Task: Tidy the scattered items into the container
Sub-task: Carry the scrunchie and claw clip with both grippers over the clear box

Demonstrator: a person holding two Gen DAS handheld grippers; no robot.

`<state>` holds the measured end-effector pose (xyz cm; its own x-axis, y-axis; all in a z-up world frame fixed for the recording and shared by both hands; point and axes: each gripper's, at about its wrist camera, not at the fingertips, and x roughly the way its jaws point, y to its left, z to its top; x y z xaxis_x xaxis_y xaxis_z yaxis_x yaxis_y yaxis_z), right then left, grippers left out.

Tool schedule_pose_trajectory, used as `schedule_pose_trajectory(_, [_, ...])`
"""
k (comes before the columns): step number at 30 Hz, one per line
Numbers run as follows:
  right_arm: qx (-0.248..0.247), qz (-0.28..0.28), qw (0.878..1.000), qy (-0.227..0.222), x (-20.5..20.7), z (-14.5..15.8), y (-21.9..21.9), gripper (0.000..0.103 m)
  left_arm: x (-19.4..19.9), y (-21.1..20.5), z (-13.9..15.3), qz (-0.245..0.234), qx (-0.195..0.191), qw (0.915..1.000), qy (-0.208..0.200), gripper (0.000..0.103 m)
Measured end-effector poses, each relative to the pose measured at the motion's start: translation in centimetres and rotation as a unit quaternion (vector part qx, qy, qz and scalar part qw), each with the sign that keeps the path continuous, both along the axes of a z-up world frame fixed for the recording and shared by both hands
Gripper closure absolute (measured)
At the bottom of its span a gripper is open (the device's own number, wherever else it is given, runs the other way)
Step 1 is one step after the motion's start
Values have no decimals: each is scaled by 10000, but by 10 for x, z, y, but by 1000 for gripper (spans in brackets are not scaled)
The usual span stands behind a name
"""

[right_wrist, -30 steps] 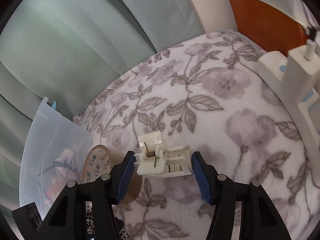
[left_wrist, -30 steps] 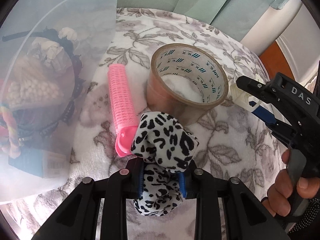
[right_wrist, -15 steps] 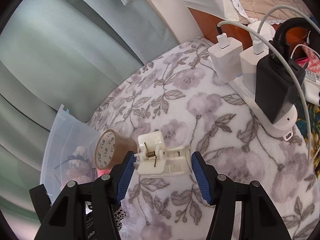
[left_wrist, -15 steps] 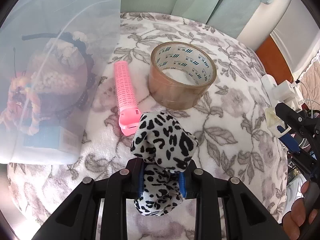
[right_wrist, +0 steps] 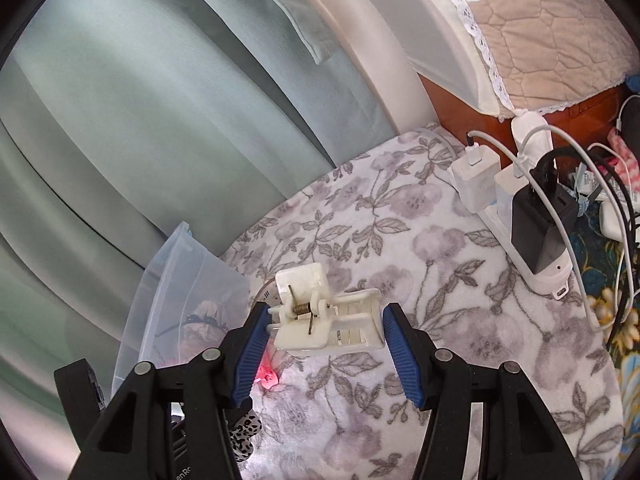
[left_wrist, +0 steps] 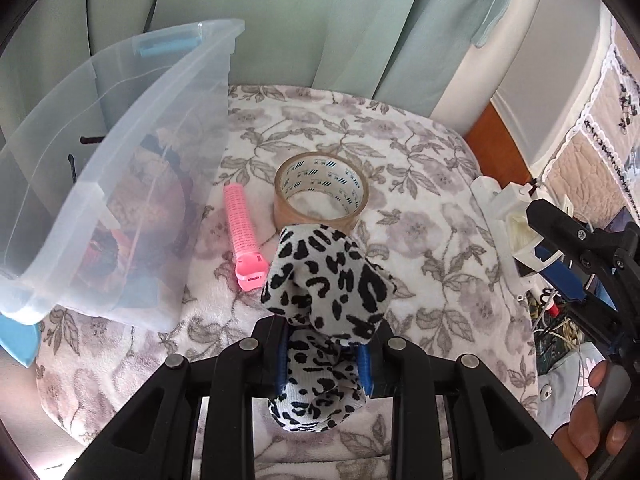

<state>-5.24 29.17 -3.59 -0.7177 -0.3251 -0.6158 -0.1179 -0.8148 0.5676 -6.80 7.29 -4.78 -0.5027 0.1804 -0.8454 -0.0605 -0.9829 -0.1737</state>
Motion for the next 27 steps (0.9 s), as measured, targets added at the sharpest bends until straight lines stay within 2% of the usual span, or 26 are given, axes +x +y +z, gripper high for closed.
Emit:
schedule_pose_trajectory(4, [58,71,9997,224,7,20,-3,42,5,2,24,-144,63,9992,358,75])
schedule_pose_trajectory(11, [199,207,9962,819,21,65,-14,42,14,-13,69,-77,68,9939,1100,75])
schedule_pose_trajectory(20, [462,512,9869,1461,31,121,-68,42,20,-49,105,96,-26,9830,1834,75])
schedule_pose_trajectory(27, [704,883,9790,1699,35,143,-105,42,26,-79,125,226,118,9758,2174,75])
